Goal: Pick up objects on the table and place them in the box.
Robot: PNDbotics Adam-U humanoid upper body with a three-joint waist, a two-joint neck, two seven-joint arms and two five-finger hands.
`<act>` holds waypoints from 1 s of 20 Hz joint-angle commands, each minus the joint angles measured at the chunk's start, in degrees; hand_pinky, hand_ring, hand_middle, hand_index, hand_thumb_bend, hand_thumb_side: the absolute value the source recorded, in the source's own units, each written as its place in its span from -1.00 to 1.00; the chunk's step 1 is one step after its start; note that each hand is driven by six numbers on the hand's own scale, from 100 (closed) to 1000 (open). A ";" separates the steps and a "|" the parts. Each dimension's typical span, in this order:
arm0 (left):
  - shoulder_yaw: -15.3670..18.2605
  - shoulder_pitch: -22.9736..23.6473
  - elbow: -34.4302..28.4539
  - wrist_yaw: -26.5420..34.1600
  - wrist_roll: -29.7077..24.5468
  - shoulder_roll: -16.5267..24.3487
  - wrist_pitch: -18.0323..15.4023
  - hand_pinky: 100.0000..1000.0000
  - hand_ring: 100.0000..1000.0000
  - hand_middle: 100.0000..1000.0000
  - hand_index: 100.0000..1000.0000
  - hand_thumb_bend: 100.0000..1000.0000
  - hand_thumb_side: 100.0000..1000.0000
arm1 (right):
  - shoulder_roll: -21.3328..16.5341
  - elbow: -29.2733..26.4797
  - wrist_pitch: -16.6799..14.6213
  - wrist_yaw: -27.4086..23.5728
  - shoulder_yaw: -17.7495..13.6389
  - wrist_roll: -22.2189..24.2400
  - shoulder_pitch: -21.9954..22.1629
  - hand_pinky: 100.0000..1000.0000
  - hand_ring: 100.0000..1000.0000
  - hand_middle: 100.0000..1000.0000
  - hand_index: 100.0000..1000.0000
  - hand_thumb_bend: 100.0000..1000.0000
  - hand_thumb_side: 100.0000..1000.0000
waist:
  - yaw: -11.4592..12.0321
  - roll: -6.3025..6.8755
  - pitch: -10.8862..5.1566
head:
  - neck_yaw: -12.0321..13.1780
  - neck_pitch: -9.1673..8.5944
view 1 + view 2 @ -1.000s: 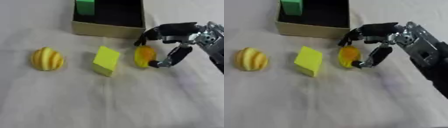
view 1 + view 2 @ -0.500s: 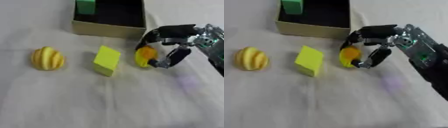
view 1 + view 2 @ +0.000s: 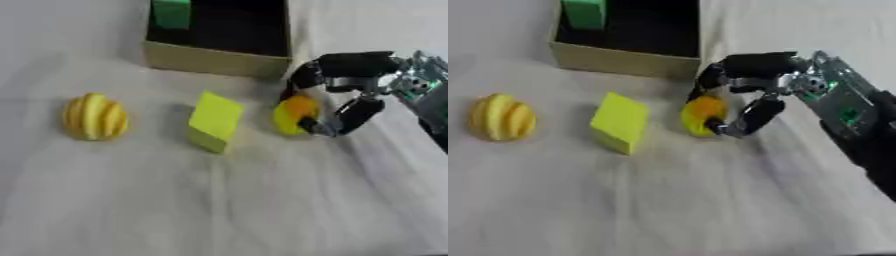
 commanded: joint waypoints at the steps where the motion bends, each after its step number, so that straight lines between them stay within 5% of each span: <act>1: 0.06 -0.28 -0.91 0.31 -0.07 0.71 0.08 0.34 0.49 0.41 0.66 -1.00 0.17 | -2.70 -1.81 -2.73 -1.40 -0.37 2.74 -0.23 0.58 0.21 0.04 0.44 -1.00 -0.67 | -0.22 0.40 -1.94 | 0.11 0.00; 12: 0.07 0.34 -0.91 0.33 -0.14 0.90 0.09 0.34 0.50 0.42 0.66 -1.00 0.16 | -6.27 -8.92 -0.98 -7.28 -1.67 -0.13 0.88 0.56 0.14 -0.03 0.38 -1.00 -0.99 | -0.97 0.85 -2.98 | 0.27 0.19; 20: 0.11 0.74 -0.91 0.27 -0.08 1.17 0.01 0.34 0.50 0.42 0.66 -1.00 0.17 | -10.11 -16.85 1.63 -13.36 -4.32 -1.45 1.54 0.52 0.10 -0.09 0.32 -1.00 -1.00 | -1.32 0.90 -3.18 | 0.20 0.31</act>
